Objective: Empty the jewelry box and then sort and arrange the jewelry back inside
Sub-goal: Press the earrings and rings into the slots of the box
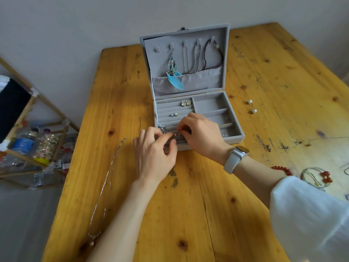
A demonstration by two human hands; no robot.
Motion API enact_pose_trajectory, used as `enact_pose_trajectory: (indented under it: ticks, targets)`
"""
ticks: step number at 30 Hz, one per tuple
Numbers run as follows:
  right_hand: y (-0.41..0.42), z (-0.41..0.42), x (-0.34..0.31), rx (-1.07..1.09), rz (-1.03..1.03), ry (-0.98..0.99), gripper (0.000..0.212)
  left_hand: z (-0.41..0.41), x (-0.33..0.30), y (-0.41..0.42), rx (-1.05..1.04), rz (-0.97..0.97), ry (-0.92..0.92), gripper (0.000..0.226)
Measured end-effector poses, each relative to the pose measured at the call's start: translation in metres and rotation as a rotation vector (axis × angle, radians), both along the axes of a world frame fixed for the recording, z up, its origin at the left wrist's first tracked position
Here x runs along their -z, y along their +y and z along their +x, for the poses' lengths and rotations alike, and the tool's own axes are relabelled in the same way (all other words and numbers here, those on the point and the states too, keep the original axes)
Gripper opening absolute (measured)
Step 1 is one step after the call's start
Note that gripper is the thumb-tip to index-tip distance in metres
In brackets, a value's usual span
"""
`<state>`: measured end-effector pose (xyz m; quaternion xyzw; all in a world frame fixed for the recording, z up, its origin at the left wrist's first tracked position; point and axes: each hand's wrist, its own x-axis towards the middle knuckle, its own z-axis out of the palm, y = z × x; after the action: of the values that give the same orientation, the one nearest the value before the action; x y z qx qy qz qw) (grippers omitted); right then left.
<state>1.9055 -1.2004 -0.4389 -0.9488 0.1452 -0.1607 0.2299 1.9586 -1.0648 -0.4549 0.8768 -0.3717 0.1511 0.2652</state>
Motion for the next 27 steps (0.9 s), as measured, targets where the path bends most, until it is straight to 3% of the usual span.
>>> enact_pose_trajectory:
  ticks: [8, 13, 18, 23, 27]
  targets:
    - [-0.003, -0.015, 0.007, -0.022, 0.011, -0.168, 0.022, -0.001, 0.004, 0.004, 0.004, -0.009, -0.022, 0.031]
    - [-0.001, -0.023, 0.007, -0.085, -0.094, -0.113, 0.042, -0.001, 0.004, 0.002, 0.011, 0.005, -0.039, 0.031]
    - [0.000, -0.025, 0.006, -0.095, -0.129, -0.087, 0.043, -0.002, 0.004, 0.002, 0.013, 0.037, -0.024, 0.033]
    - [0.000, -0.050, 0.003, -0.081, -0.022, -0.176, 0.034, -0.029, 0.000, -0.004, -0.025, -0.089, -0.029, 0.030]
    - [-0.018, -0.090, 0.000, 0.002, 0.031, -0.235, 0.031, -0.076, -0.001, -0.029, 0.161, -0.128, 0.025, 0.029]
